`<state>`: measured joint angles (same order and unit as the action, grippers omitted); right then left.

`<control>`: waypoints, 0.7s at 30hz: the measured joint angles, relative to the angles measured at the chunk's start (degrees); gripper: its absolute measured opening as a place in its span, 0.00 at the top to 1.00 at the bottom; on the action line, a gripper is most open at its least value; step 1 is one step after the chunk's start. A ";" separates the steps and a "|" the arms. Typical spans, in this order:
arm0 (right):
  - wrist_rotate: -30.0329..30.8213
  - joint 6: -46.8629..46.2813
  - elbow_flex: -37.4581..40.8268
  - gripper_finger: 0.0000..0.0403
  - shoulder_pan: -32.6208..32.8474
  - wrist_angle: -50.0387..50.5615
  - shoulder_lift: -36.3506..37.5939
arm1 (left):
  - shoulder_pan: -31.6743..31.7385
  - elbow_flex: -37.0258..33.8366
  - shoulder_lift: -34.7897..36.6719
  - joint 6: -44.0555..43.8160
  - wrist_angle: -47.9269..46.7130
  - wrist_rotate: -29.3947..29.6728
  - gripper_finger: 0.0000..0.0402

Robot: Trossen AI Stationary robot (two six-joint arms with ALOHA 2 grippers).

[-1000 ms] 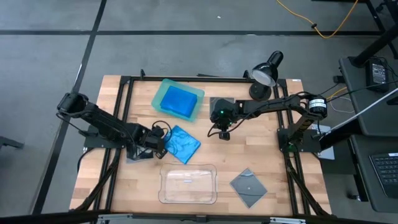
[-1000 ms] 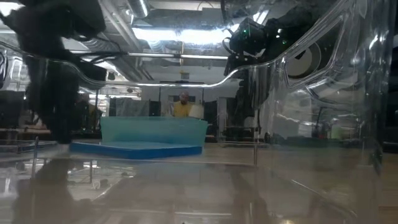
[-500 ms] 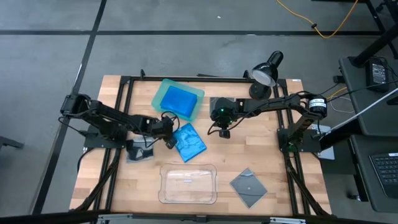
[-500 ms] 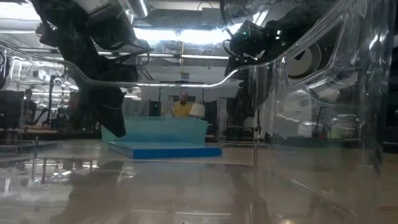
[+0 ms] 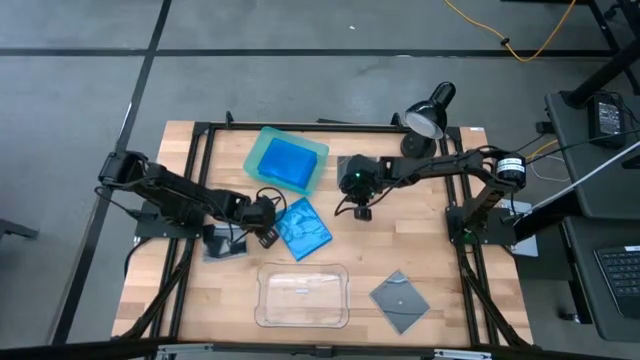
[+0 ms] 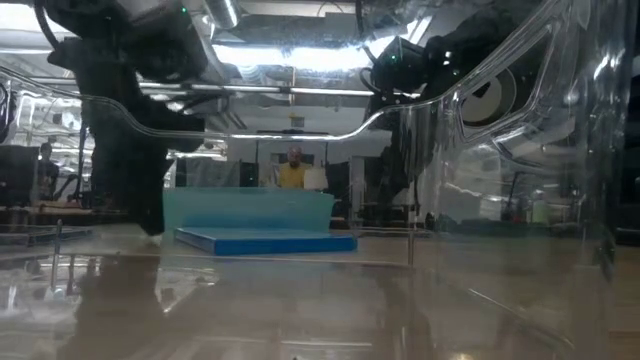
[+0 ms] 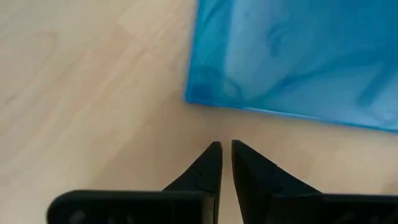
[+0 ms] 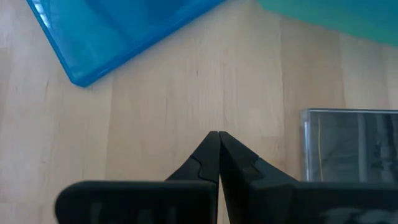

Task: Pick & place jewel cases by type
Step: Put the blue cd case into the green bin

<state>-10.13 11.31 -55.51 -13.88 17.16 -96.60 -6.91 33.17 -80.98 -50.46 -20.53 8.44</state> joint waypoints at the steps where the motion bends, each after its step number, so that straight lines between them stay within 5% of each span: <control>1: 0.00 0.00 0.00 0.98 -0.26 -0.09 0.00 | 0.46 0.01 -0.78 1.00 0.30 0.00 0.93; 21: -0.51 1.18 0.00 0.98 -1.67 -0.16 0.00 | 11.61 -0.13 -4.45 16.22 15.34 1.43 0.93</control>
<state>-10.64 12.49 -55.51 -15.55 16.99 -96.60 4.71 33.04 -85.43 -34.24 -5.19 9.87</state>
